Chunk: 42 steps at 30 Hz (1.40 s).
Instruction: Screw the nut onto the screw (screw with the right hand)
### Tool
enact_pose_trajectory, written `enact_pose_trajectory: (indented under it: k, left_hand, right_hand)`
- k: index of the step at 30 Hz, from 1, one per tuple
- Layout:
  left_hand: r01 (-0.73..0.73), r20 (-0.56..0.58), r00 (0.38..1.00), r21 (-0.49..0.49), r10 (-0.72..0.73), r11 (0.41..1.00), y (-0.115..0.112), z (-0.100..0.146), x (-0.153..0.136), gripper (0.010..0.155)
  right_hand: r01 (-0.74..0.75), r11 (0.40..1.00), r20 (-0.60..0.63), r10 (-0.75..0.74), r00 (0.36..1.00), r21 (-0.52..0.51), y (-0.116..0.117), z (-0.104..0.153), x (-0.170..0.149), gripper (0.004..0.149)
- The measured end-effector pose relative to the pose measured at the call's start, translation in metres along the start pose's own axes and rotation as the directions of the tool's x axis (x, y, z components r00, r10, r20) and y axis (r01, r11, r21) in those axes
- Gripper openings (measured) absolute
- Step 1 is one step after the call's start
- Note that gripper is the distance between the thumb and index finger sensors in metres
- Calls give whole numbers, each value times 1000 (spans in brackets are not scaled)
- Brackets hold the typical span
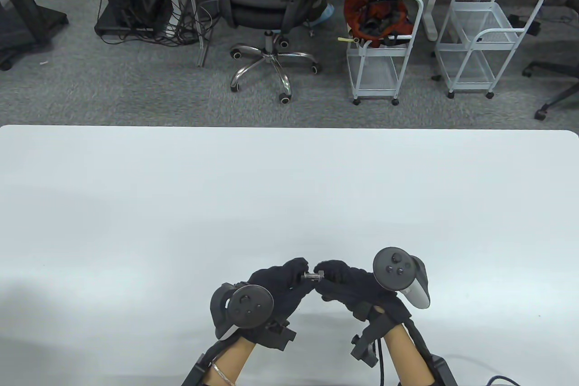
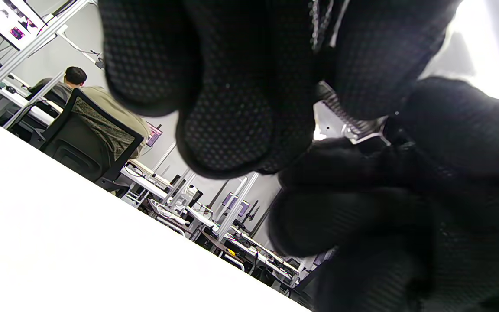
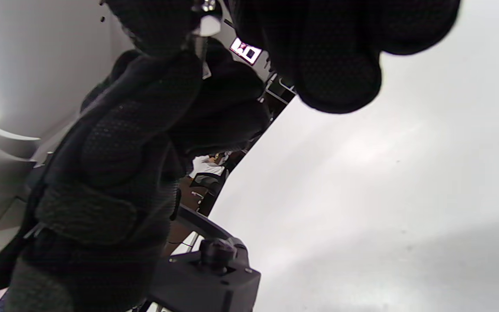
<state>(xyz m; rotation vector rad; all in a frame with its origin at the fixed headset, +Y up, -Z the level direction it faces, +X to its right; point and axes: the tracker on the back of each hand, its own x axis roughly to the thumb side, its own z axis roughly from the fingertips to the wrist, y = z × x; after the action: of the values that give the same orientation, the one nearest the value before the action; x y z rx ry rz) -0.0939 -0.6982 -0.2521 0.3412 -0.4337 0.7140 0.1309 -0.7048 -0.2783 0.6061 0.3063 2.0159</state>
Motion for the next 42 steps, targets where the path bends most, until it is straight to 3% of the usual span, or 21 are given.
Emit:
enact_pose_trajectory:
  k: [4, 6, 9, 12, 16, 19, 23, 25, 30, 33, 39, 42]
  left_hand:
    - [11, 5, 1000, 2, -11, 1000, 1, 0, 0, 48]
    - [-1, 2, 1000, 1, 1, 1000, 1, 0, -1, 48]
    - [-2, 6, 1000, -6, 2, 1000, -1, 0, 0, 48]
    - [-3, 18, 1000, -20, 3, 1000, -2, 0, 2, 48]
    - [25, 27, 999, -10, -25, 1000, -3, 1, 4, 48]
    - [25, 26, 999, -13, -25, 1000, -2, 1, 3, 48]
    - [18, 20, 1000, -13, -18, 1000, -3, 1, 3, 48]
    - [16, 16, 1000, -9, -16, 1000, -2, 1, 3, 48]
    - [24, 16, 1000, -4, -24, 1000, -2, 1, 3, 48]
    - [22, 16, 1000, -9, -22, 1000, -2, 1, 3, 48]
    - [30, 28, 999, -10, -30, 1000, -2, 1, 5, 48]
    - [38, 33, 999, -5, -38, 999, -2, 1, 5, 48]
  right_hand:
    - [-21, 1000, -35, 22, 999, 8, -1, 1, -1, 51]
    - [-9, 1000, -28, 10, 1000, 30, 0, 2, -1, 60]
    - [-3, 1000, 14, 3, 1000, -1, 0, 1, 1, 54]
    - [-16, 998, -27, 14, 1000, -57, -2, 2, -1, 55]
    - [34, 999, -17, -33, 999, 12, -2, 3, -2, 64]
    - [-11, 1000, -11, 11, 1000, -5, -2, 4, 0, 53]
    - [-17, 1000, -40, 16, 999, -16, -3, 5, -2, 53]
    - [21, 1000, -8, -21, 1000, -2, -2, 5, -2, 60]
    - [-25, 999, -35, 24, 999, -36, -3, 6, -2, 51]
    - [12, 1000, -9, -13, 1000, -11, -1, 6, -2, 60]
    - [-47, 998, -33, 46, 998, -45, -3, 7, 0, 52]
    - [16, 1000, 1, -16, 1000, -14, -2, 6, 1, 60]
